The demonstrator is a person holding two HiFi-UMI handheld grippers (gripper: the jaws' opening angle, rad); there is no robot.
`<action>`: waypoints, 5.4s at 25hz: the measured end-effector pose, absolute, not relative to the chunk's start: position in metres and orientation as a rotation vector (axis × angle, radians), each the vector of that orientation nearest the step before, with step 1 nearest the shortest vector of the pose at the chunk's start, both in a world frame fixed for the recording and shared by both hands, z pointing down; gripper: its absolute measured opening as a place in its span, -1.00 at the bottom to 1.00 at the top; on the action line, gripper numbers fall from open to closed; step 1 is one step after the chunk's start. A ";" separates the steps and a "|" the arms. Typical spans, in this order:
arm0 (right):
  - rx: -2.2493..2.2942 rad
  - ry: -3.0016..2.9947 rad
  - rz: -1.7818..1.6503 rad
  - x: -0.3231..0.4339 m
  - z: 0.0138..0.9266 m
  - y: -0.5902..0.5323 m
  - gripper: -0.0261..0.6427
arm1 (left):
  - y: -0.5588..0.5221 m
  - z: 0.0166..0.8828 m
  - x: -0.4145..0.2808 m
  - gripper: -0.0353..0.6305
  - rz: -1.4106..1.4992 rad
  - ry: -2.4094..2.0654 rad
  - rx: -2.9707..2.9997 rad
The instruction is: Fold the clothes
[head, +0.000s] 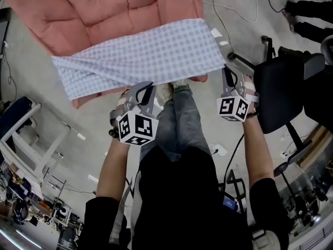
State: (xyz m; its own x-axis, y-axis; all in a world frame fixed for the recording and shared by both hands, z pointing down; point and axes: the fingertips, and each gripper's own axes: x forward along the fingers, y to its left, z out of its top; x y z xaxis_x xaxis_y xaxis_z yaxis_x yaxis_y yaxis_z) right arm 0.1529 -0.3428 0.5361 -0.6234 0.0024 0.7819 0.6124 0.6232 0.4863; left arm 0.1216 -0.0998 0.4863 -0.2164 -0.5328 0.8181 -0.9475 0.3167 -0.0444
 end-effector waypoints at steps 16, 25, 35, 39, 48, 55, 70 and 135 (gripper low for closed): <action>-0.576 -1.935 -0.865 0.182 0.577 -0.315 -0.65 | -0.090 0.516 0.136 -0.76 0.657 -1.799 1.347; -0.609 -1.898 -0.733 0.175 0.548 -0.315 -0.36 | -0.096 0.501 0.141 -0.16 0.496 -1.790 1.374; -0.738 -2.122 -0.780 0.041 0.431 -0.252 -0.38 | -0.047 0.439 0.111 -0.18 0.419 -1.873 1.201; -0.899 -2.135 -0.780 -0.004 0.394 -0.193 -0.39 | -0.003 0.391 0.074 -0.25 0.390 -1.947 1.075; -1.238 -2.178 -0.791 -0.099 0.307 -0.060 -0.49 | 0.110 0.290 -0.002 -0.39 0.397 -2.109 0.794; -1.422 -2.122 -0.711 -0.107 0.295 0.020 -0.58 | 0.173 0.274 -0.011 -0.49 0.317 -2.177 0.622; -1.189 -1.939 -0.649 -0.117 0.397 0.198 -0.65 | 0.357 0.361 -0.087 -0.54 0.333 -2.052 0.912; -0.892 -1.615 -0.914 -0.071 0.535 0.179 -0.72 | 0.394 0.487 -0.138 -0.76 0.837 -1.574 1.516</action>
State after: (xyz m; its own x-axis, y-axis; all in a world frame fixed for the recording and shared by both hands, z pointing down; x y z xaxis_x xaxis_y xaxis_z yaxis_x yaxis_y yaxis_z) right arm -0.0708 0.1786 0.5349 -0.1933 0.1072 0.9753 0.8912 0.4349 0.1289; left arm -0.1378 0.3940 0.4869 0.0158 -0.4816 0.8763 -0.9958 0.0714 0.0572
